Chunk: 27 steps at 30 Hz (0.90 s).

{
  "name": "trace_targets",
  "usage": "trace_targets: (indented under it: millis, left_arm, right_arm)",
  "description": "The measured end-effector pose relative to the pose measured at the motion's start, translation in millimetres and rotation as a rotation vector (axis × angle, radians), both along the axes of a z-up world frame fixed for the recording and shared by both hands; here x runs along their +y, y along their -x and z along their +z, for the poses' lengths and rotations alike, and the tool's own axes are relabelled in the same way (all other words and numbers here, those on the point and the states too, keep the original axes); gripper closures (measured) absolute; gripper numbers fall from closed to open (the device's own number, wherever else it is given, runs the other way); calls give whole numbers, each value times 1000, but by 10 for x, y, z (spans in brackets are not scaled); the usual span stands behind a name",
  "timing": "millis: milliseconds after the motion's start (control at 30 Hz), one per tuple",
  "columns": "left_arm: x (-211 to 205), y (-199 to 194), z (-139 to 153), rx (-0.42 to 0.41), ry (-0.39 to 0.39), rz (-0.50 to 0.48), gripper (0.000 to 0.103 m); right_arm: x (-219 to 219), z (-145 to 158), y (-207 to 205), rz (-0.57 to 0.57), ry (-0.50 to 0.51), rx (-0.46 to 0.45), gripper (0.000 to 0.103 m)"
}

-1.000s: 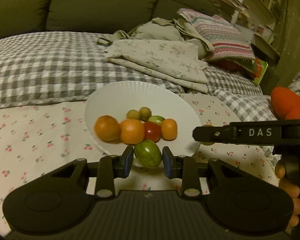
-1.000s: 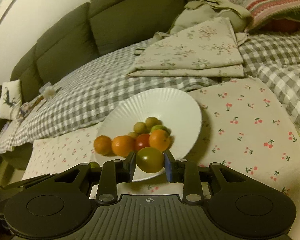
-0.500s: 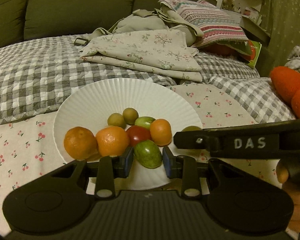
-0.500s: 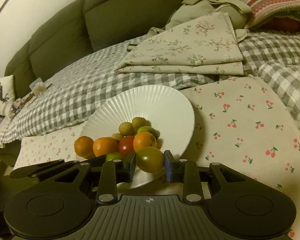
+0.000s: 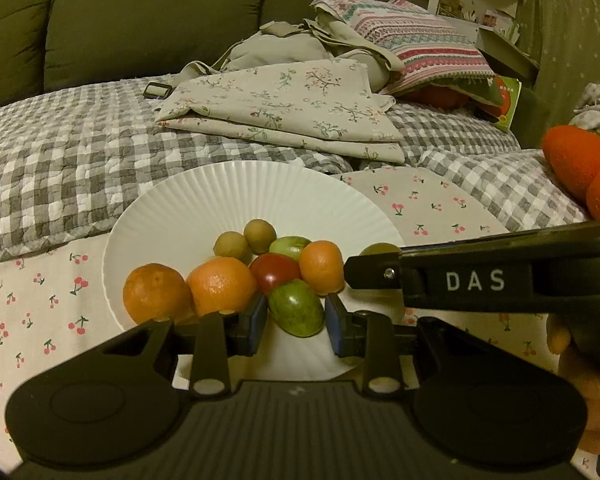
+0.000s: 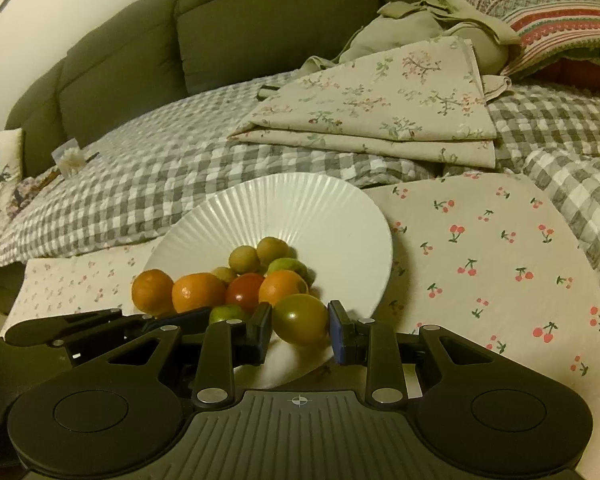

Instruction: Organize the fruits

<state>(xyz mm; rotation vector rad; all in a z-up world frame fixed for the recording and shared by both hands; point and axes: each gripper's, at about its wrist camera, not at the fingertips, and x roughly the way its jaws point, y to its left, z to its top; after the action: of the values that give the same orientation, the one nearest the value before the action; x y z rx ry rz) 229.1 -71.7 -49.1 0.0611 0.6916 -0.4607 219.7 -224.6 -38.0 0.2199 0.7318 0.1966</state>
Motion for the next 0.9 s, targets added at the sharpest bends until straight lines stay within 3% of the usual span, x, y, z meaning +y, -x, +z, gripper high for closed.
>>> trace_targets:
  millis: [500, 567, 633, 733, 767, 900]
  left_arm:
    - [-3, -17, -10, -6, -3, 7, 71]
    - [1, 2, 0, 2, 6, 6, 65]
    - [16, 53, 30, 12, 20, 4, 49]
    - [39, 185, 110, -21, 2, 26, 37]
    - [52, 228, 146, -32, -6, 35, 35]
    - [168, 385, 294, -16, 12, 64, 32]
  right_arm:
    - [30, -46, -51, -3, -3, -5, 73]
    - [7, -46, -53, -12, -22, 0, 73]
    - [-21, -36, -55, -23, -43, 7, 71]
    - [-75, 40, -24, -44, -77, -4, 48]
    - [-90, 78, -6, -50, -85, -11, 42]
    - [-135, 212, 100, -68, -102, -26, 41]
